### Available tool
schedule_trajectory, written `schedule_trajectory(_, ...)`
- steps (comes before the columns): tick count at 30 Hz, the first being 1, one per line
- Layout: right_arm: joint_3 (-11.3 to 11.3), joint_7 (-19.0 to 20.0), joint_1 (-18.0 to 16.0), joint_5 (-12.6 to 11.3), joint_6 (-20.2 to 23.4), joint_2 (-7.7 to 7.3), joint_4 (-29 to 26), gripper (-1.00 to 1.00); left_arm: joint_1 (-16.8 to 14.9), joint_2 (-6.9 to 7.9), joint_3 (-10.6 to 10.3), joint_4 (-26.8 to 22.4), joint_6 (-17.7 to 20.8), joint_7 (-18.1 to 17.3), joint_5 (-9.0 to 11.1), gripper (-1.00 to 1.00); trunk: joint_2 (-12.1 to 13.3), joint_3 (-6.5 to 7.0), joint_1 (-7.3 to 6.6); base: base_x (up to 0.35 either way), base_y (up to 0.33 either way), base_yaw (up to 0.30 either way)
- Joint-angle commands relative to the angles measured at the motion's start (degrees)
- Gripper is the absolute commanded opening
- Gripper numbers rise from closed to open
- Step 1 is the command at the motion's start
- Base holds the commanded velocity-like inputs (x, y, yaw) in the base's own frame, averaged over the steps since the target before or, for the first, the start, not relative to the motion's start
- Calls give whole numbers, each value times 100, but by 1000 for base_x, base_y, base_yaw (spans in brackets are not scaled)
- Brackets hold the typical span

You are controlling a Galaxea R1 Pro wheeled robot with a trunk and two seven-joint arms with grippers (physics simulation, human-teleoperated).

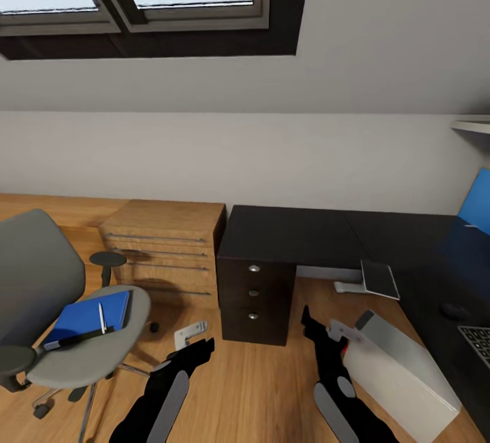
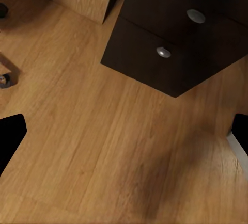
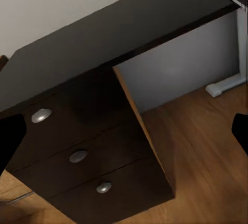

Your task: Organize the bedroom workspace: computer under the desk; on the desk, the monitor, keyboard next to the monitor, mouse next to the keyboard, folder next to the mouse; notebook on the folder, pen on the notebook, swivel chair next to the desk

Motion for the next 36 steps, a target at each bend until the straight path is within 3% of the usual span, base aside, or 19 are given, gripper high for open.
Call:
schedule_trajectory(1,7,-35,-7,-83,-65,-4,11,100,-4,6,-10,-7,9,53,60,100,-46,-25,23,0,0,0)
schedule_trajectory(5,-163,-50,-7,-169,-122,13,43,100,-4,20,-10,-5,-13,53,60,100,-207,-97,111,0,0,0)
schedule_trajectory(9,-488,-62,-7,-215,-161,86,61,100,-4,30,-10,-3,-32,53,60,100,-367,-169,199,0,0,0)
schedule_trajectory(15,-814,-75,-7,-217,-532,168,256,100,-4,33,-10,31,-42,59,60,100,-608,-277,330,0,0,0)
schedule_trajectory(18,-873,-78,-7,-223,-928,201,476,100,-4,33,-10,64,-56,61,54,100,-728,-331,396,0,0,0)
schedule_trajectory(27,-934,-92,-7,-268,-1126,301,646,100,-4,33,-14,125,-284,62,66,100,-1089,-492,594,0,0,0)
schedule_trajectory(31,-1060,-63,-7,-950,-1155,317,727,100,-4,32,-24,234,-336,62,59,100,-1249,-564,682,0,0,0)
schedule_trajectory(32,-1096,-44,-12,-1461,-1172,325,737,100,-4,28,-27,264,-349,62,59,100,-1290,-582,704,0,0,0)
schedule_trajectory(34,-1106,-36,-14,-1702,-1179,354,734,100,-5,26,-27,272,-352,62,58,100,-1370,-618,748,0,0,0)
schedule_trajectory(36,-1109,-32,-15,-1769,-1183,381,731,100,-4,26,-28,275,-353,62,59,100,-1450,-654,792,0,0,0)
